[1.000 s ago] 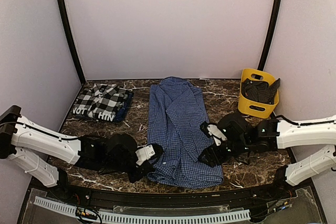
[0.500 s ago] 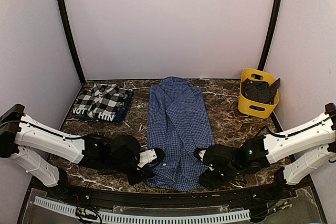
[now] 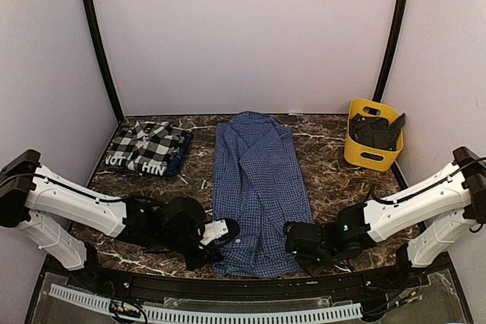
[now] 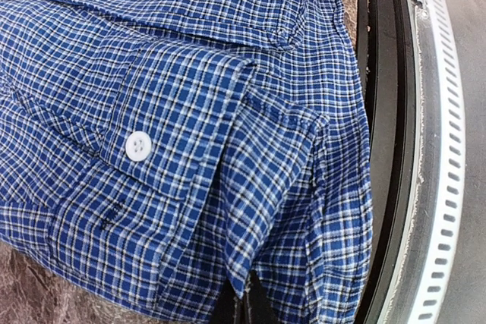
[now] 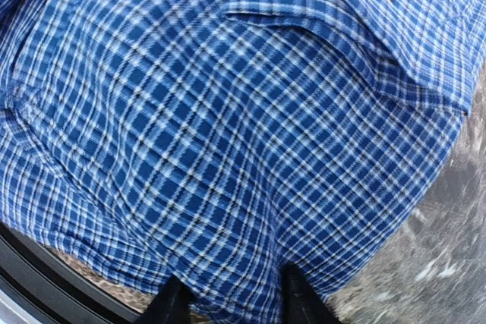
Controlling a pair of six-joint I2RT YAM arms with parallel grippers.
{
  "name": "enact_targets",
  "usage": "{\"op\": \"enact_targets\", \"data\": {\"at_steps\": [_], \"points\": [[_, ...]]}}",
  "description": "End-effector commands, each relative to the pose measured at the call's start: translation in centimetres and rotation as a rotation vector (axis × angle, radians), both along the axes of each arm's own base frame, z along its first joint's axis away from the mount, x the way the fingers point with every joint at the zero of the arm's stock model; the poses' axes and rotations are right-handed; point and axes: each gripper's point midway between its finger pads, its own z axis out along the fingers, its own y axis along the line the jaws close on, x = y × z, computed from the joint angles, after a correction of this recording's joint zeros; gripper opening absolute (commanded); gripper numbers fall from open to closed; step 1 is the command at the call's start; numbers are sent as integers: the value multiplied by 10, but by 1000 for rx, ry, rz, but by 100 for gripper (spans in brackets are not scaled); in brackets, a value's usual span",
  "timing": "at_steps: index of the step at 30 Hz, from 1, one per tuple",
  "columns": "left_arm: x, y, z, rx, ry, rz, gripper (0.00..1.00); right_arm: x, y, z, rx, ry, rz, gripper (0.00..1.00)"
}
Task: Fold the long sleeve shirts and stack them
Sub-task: Pick up the rectangle-folded shirt from the center of the board, then fold the rectangle-folded shirt at the center of the board.
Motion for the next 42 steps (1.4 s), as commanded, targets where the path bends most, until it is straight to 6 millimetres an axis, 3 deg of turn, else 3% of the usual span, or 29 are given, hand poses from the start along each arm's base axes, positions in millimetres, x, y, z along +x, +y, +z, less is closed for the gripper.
{"op": "enact_targets", "data": {"at_steps": [1, 5, 11, 13, 16, 21, 27, 30, 35, 38, 39, 40, 42], "points": [[-8, -2, 1, 7, 66, -11, 0, -9, -4, -3, -56, -2, 25, 28], [-18, 0, -1, 34, 135, 4, 0, -36, 7, 3, -35, 56, 87, 0], [-38, 11, 7, 64, 223, 9, 0, -71, 15, 20, 27, 200, 125, 0], [-40, 12, 13, 68, 238, 8, 0, -72, 21, 36, 65, 200, 138, 0], [-38, 4, 27, 54, 245, -11, 0, -57, 32, 61, 134, 185, 133, 0], [-3, -8, 53, -18, 255, 21, 0, -8, 41, 91, 245, 170, 56, 0], [65, -9, 84, -165, 265, 128, 0, 69, 34, 109, 292, 107, -46, 0], [110, -6, 92, -197, 254, 200, 0, 109, 24, 112, 311, 95, -91, 0], [175, 5, 80, -241, 315, 330, 0, 173, 12, 115, 360, 71, -168, 0], [211, 8, 78, -256, 322, 395, 0, 206, 9, 107, 389, 80, -202, 1], [220, 12, 63, -229, 348, 423, 0, 216, 10, 105, 399, 80, -205, 3], [231, 10, 67, -238, 341, 432, 0, 225, 9, 97, 399, 89, -216, 6], [245, 10, 40, -193, 387, 465, 0, 242, 3, 80, 373, 104, -251, 15]]}}
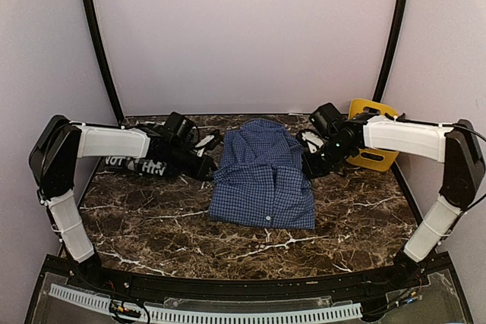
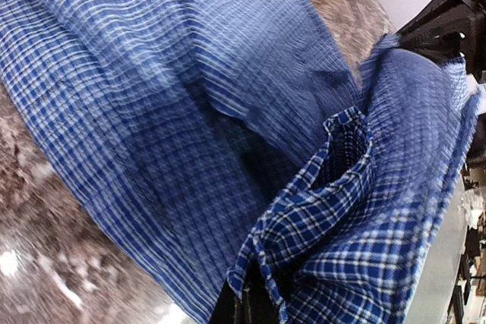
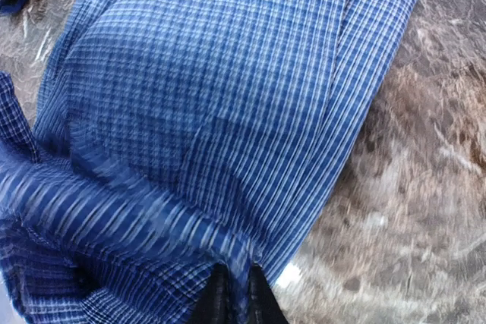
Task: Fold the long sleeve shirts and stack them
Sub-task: Fold the rectangle-folded shirt at the center of the board, then smooth out the 2/3-rectangle-folded shirt at the center of the board.
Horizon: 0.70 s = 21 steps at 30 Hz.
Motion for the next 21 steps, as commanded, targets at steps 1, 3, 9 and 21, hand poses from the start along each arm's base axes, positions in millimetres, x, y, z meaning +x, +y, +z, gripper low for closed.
{"op": "enact_targets", "data": {"at_steps": [1, 3, 9, 21], "points": [[25, -2, -19, 13, 66, 31, 1, 39, 2, -20, 14, -3, -7, 21], [37, 0, -32, 45, 78, 59, 2, 54, -4, -30, -10, -2, -43, 30], [72, 19, -37, 85, 36, 209, 20, 87, -14, -12, -16, -92, -134, 42], [95, 58, 21, 71, -197, 462, 64, 49, -27, 12, 102, -134, -197, 59]]}}
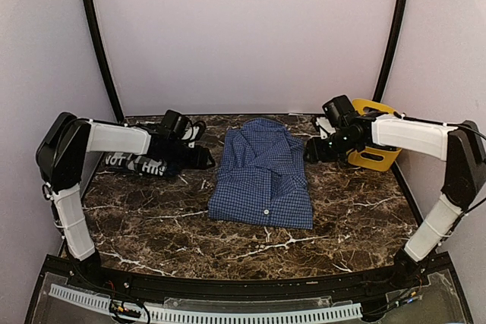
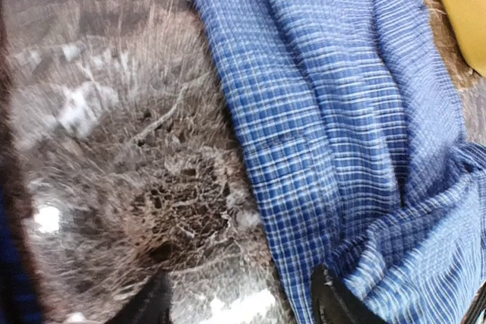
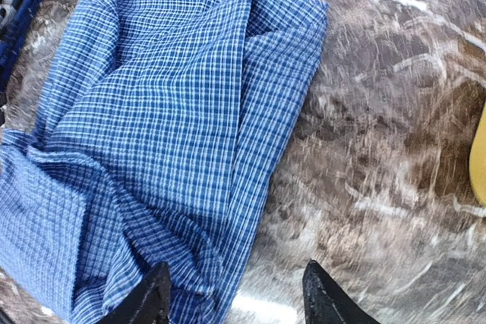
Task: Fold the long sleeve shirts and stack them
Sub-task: Smooth out the 2/3-rectangle-folded shirt at the center of the board.
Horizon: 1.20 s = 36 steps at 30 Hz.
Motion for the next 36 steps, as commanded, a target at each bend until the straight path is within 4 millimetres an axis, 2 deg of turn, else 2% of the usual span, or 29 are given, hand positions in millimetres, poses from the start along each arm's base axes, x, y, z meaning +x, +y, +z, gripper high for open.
{"op": "enact_targets", "data": {"at_steps": [1, 2, 3, 4, 7, 8, 12, 14, 17, 23, 26, 29, 32, 33, 34, 36], "points": [[5, 1, 73, -128, -194, 48, 69, -27, 8, 2, 117, 9, 16, 61], [-8, -2, 78, -174, -185, 17, 72, -33, 11, 1, 133, 14, 23, 62], [-17, -3, 73, -203, -170, 9, 75, -39, 13, -1, 149, 20, 28, 64], [-26, -8, 82, -252, -169, -23, 76, -45, 16, -4, 165, 30, 31, 64], [-52, -17, 78, -349, -133, -67, 80, -57, 26, -14, 203, 57, 57, 63], [-58, -21, 80, -374, -129, -81, 80, -58, 28, -17, 208, 64, 62, 61], [-87, -41, 57, -359, -78, -148, 76, -57, 37, -33, 219, 96, 76, 47], [-96, -47, 45, -340, -54, -160, 70, -56, 44, -37, 237, 103, 95, 40], [-100, -48, 24, -297, -26, -134, 63, -47, 55, -37, 247, 102, 117, 29], [-100, -36, -10, -144, -27, -32, 40, -13, 70, -38, 196, 69, 124, 17], [-107, -22, -30, -48, -9, 15, 31, 7, 64, -44, 106, 37, 77, 16], [-110, -9, -41, -2, -2, 69, 26, 20, 50, -50, 11, 13, 15, 16], [-113, -2, -45, 13, -7, 78, 25, 25, 33, -46, -71, -25, -29, 21], [-112, -4, -41, 2, -25, 70, 26, 25, 28, -43, -87, -40, -36, 23], [-113, -4, -40, -2, -30, 64, 27, 24, 24, -38, -96, -56, -42, 26], [-111, -6, -30, -24, -69, 51, 37, 19, 17, -26, -112, -87, -44, 33]]}}
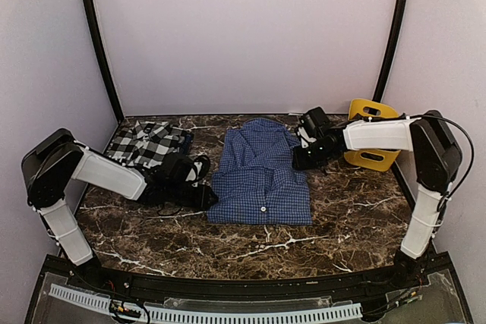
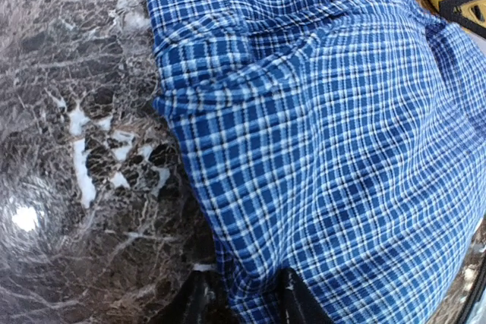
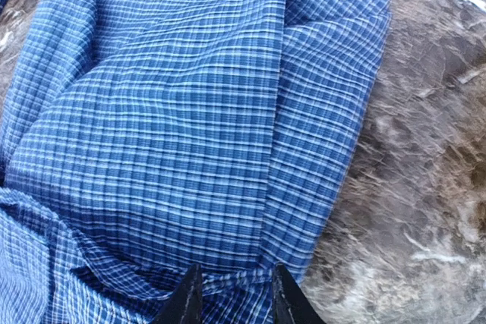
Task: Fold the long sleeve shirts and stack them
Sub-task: Smooth out the 2/3-rectangle-folded shirt at the center of the board, then pick up the 2/3-rectangle-folded shirt from the center of the board.
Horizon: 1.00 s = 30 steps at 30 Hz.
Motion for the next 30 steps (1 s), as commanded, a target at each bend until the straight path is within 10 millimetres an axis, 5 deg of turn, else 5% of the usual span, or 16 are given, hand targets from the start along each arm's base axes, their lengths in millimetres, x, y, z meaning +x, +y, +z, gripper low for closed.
{"op": "enact_targets", "data": {"at_steps": [1, 8, 18, 24, 30], "points": [[1, 10, 12, 11, -70, 6, 45, -4, -24, 33, -89, -111, -29, 38], [1, -12, 69, -133, -216, -99, 63, -66, -7, 54, -34, -156, 111, 58], [-59, -19, 80, -175, -267, -378, 70, -165, 28, 21, 43, -101, 371, 62], [-76, -13, 72, -160, -278, -431, 70, -186, 39, -2, 44, -67, 488, 62], [-79, -12, 71, -164, -279, -437, 70, -186, 38, -31, -22, -35, 510, 62]]}}
